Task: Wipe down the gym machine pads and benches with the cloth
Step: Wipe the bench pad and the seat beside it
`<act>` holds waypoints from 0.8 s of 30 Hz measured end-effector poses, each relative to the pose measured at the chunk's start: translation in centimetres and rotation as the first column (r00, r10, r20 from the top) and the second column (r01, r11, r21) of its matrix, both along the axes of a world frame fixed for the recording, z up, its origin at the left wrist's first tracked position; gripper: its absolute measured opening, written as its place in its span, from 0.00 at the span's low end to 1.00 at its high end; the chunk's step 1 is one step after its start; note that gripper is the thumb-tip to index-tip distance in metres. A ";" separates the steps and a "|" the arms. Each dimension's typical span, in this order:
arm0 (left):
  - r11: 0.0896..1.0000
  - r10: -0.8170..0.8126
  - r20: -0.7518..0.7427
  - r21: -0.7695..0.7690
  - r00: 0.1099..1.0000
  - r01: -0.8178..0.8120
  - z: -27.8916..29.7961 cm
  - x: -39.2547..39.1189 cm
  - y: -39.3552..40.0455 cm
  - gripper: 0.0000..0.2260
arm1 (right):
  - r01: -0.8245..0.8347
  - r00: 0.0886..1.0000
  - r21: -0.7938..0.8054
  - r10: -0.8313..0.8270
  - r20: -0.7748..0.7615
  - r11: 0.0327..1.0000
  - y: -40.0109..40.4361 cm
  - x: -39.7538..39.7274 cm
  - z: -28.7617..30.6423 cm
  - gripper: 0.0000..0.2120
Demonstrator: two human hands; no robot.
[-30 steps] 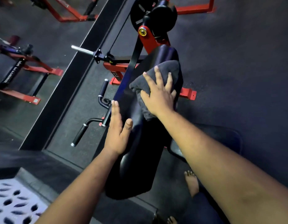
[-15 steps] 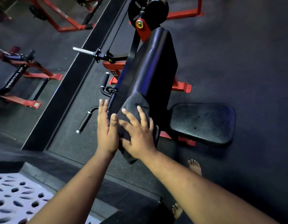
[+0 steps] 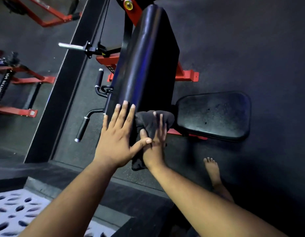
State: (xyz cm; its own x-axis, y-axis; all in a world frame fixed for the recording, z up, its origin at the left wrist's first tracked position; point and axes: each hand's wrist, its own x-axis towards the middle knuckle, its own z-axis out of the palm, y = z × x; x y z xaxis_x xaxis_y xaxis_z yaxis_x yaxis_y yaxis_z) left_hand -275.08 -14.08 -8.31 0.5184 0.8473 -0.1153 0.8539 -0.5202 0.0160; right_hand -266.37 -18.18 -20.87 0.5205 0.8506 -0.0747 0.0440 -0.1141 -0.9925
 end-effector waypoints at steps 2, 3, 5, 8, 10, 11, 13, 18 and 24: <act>1.000 0.004 0.003 0.004 1.000 -0.004 0.1 0.1 -0.2 0.48 | -0.033 0.999 0.072 0.035 -0.026 0.997 -2.4 -0.2 -3.0 0.33; 1.000 0.007 -0.003 0.007 1.000 -0.007 0.3 0.3 -0.1 0.48 | -0.041 0.986 0.043 0.048 -0.160 0.998 -3.0 0.3 -4.7 0.35; 1.000 0.010 -0.018 0.002 1.000 -0.010 0.3 0.5 -0.1 0.48 | -0.055 0.846 -0.100 -0.007 -0.533 0.993 -2.4 1.5 -6.9 0.46; 1.000 0.015 -0.033 -0.011 0.999 -0.016 0.4 0.5 -0.1 0.48 | 0.023 0.813 -0.267 -0.174 -0.555 0.963 2.0 2.9 -8.3 0.58; 1.000 0.021 -0.040 -0.019 0.999 -0.022 0.7 0.6 0.0 0.48 | 0.059 0.928 -0.212 -0.132 -0.347 0.976 3.3 3.1 -4.4 0.45; 0.999 0.026 -0.048 -0.026 0.999 -0.027 0.7 0.5 0.0 0.48 | 0.070 0.964 -0.142 -0.104 -0.244 0.987 2.5 2.1 -2.9 0.38; 0.999 0.030 -0.052 -0.032 0.998 -0.032 0.8 0.5 0.2 0.47 | 0.015 0.995 0.078 -0.007 -0.104 0.997 -0.5 0.1 -0.1 0.32; 1.000 0.016 -0.058 -0.023 0.998 -0.018 0.6 2.0 2.0 0.47 | 0.034 0.997 0.106 -0.027 -0.071 0.994 9.2 5.7 0.1 0.32; 0.992 0.121 -0.009 -0.035 0.993 -0.121 0.4 7.5 9.2 0.49 | 0.061 0.997 0.048 -0.063 0.037 0.997 21.1 11.8 2.5 0.35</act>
State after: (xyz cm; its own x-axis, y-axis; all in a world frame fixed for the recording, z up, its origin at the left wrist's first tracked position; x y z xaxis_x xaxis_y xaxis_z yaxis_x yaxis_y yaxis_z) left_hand -267.61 -4.92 -7.95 0.4114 0.8991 -0.1495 0.9107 -0.4123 0.0265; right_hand -254.53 2.87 -18.36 0.5743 0.8185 -0.0139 0.0769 -0.0708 -0.9945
